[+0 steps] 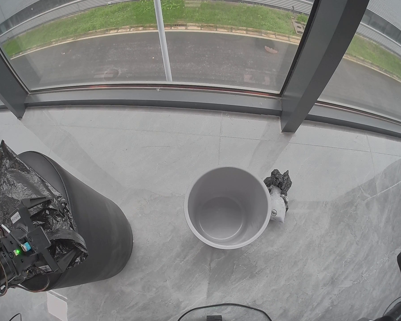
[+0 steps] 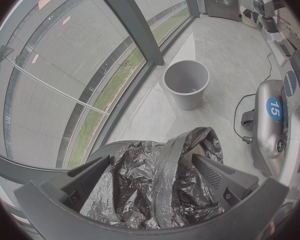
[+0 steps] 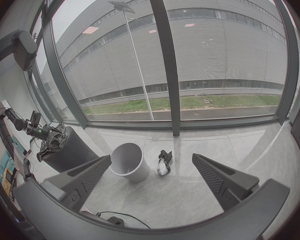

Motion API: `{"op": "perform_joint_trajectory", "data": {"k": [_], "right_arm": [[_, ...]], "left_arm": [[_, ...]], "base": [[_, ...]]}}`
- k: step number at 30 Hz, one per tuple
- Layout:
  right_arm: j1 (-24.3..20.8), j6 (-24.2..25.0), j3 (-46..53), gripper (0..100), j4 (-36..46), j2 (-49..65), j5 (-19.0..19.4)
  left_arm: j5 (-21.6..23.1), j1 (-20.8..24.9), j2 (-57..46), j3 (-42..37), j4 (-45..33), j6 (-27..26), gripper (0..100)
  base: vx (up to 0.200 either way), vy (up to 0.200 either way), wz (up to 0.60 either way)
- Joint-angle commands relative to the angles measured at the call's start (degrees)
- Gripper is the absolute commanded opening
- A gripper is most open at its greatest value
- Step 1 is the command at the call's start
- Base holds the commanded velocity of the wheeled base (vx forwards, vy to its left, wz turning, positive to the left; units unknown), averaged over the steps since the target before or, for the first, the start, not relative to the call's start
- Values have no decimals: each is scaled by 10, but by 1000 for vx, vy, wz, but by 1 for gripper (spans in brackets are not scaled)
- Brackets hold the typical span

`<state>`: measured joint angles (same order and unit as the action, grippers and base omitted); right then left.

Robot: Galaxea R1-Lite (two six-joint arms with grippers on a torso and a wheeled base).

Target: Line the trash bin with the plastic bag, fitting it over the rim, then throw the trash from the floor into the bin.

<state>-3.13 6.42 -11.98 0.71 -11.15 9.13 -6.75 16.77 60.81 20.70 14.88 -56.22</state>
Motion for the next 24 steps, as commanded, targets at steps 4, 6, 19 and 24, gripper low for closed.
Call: {"op": "perform_joint_trajectory", "data": {"k": [4,6,19,24], "right_arm": [[0,0,18,100,0,7,1],[0,0,22,100,0,7,1],[0,-1,19,100,-1,3,1],[0,-1,-14,100,-2,-20,26]], "left_arm": [[-7,-6,10,-5,-1,2,100],[-6,-7,13,-6,0,3,100],[-4,-5,24,0,1,49,0],[0,0,24,37,32,134,0]], "base": [[0,0,0],[0,0,0],[0,0,0],[0,0,0]]}}
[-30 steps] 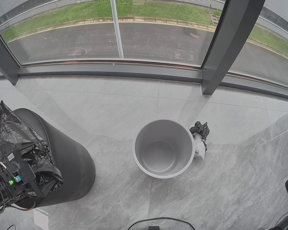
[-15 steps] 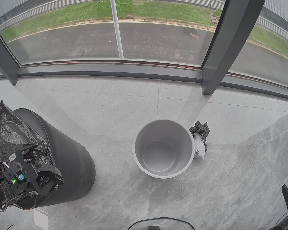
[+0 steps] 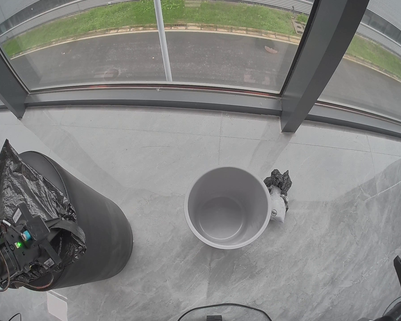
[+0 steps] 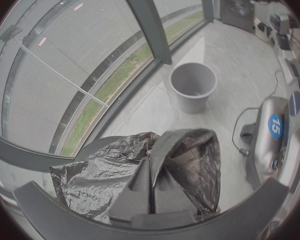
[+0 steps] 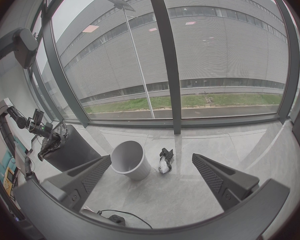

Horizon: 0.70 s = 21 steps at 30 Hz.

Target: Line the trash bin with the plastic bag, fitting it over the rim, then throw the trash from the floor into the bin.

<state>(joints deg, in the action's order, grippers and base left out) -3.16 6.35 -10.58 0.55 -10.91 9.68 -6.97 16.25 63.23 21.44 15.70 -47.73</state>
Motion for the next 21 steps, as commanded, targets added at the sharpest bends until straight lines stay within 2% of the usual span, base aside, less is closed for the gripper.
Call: {"op": "perform_joint_trajectory", "data": {"k": [1,6,9,10,11,13,14,16,17,18,19,21], "right_arm": [[1,0,-41,100,0,-32,33],[2,0,-111,100,-7,-99,61],[1,0,-156,100,-20,-157,81],[1,0,-156,100,-20,-157,81],[0,2,-183,100,-48,-214,90],[0,2,-187,100,-55,-225,90],[-8,7,-207,100,-95,-289,90],[-18,9,-214,100,-106,-307,90],[-34,16,-225,100,-117,-331,88],[-38,20,-228,100,-120,-336,87],[-64,45,-252,100,-134,-370,84],[-85,82,-288,100,-148,-409,83]], "left_arm": [[2,11,0,42,41,76,0],[-2,55,8,120,109,225,0],[-5,71,4,166,116,301,0],[-5,71,4,166,116,301,0],[-5,83,2,194,116,349,0],[-5,84,2,200,116,357,0],[-10,99,8,234,116,426,0],[-16,103,9,245,115,454,0],[-22,105,15,260,113,496,0],[-23,106,16,264,113,506,0],[-23,105,29,285,112,570,0],[-23,106,37,305,108,635,0]], "base": [[0,0,0],[0,0,0],[0,0,0],[0,0,0],[0,0,0],[0,0,0],[0,0,0],[0,0,0],[0,0,0],[0,0,0],[0,0,0],[0,0,0]]}}
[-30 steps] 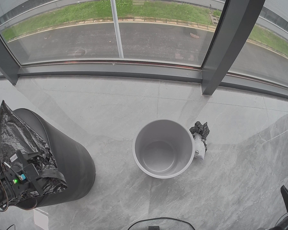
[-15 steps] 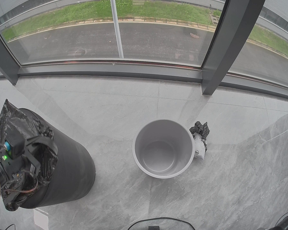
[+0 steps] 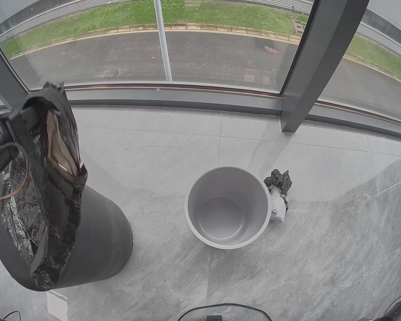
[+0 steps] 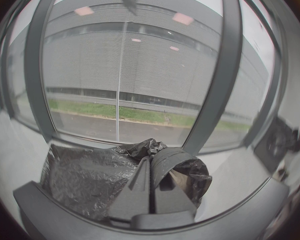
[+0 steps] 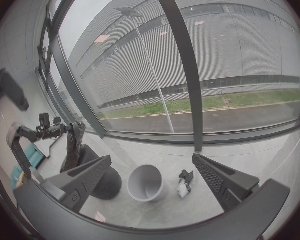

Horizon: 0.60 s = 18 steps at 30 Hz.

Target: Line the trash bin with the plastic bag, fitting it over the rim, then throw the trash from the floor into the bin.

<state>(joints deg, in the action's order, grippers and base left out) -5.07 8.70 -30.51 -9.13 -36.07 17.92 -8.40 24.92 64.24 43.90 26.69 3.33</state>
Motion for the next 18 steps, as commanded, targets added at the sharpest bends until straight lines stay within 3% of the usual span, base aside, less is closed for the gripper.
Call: {"op": "perform_joint_trajectory", "data": {"k": [1,4,5,7,8,10,15,18], "right_arm": [[-79,80,-112,100,-55,-182,-3],[-132,111,-162,100,-56,-247,-51],[-132,111,-162,100,-56,-247,-51],[-197,113,-192,100,-58,-310,-141],[-201,113,-193,100,-59,-313,-147],[-264,115,-208,100,-75,-355,-201],[-340,114,-206,100,-104,-415,-212],[-359,115,-208,100,-119,-459,-213]], "left_arm": [[-8,22,30,90,-6,159,0],[-8,46,34,111,-29,227,0],[-8,46,34,111,-29,227,0],[-5,70,33,126,-57,270,0],[-5,71,33,127,-59,271,0],[-5,99,34,152,-89,288,0],[-5,145,37,203,-121,334,0],[2,170,37,217,-129,349,0]], "base": [[0,0,0],[0,0,0],[0,0,0],[0,0,0],[0,0,0],[0,0,0],[0,0,0],[0,0,0]]}}
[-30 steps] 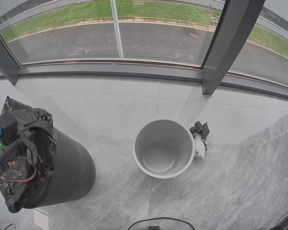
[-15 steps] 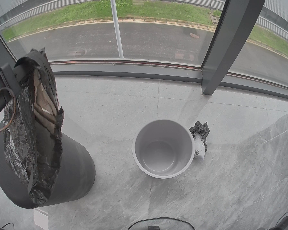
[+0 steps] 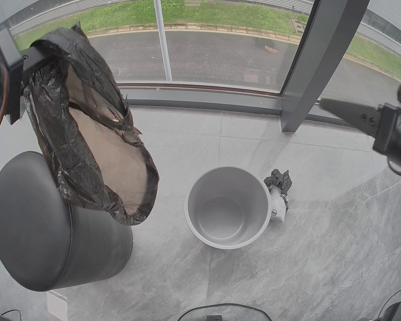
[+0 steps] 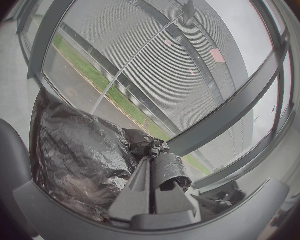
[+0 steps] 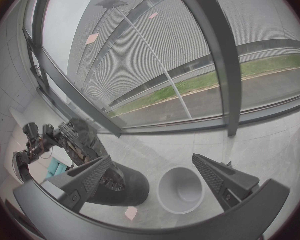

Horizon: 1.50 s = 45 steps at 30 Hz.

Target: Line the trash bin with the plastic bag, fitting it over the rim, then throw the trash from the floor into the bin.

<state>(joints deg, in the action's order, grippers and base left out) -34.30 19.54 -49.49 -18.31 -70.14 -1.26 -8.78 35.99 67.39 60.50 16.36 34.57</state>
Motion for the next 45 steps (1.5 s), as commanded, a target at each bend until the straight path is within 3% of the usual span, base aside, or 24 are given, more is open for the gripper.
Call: {"op": "perform_joint_trajectory", "data": {"k": [1,8,10,14,23,33,39,45], "right_arm": [[-70,8,-17,100,-38,-134,-22],[-79,18,-17,100,-68,-192,-21],[-96,20,-14,100,-76,-212,-21],[-138,29,-11,100,-83,-221,-22],[-202,29,16,100,-82,-221,-23],[-225,28,53,100,-83,-223,-44],[-228,28,24,100,-118,-300,-57],[-234,26,-16,100,-181,-388,-110]], "left_arm": [[15,70,5,52,-26,42,0],[84,95,6,55,-25,79,0],[112,95,19,59,-20,114,0],[114,95,25,69,-19,146,0],[108,93,40,69,-5,137,0],[108,90,61,72,6,137,0],[113,94,49,68,6,140,0],[114,95,33,66,6,141,0]], "base": [[0,0,0],[0,0,0],[0,0,0],[0,0,0],[0,0,0],[0,0,0],[0,0,0],[0,0,0]]}}
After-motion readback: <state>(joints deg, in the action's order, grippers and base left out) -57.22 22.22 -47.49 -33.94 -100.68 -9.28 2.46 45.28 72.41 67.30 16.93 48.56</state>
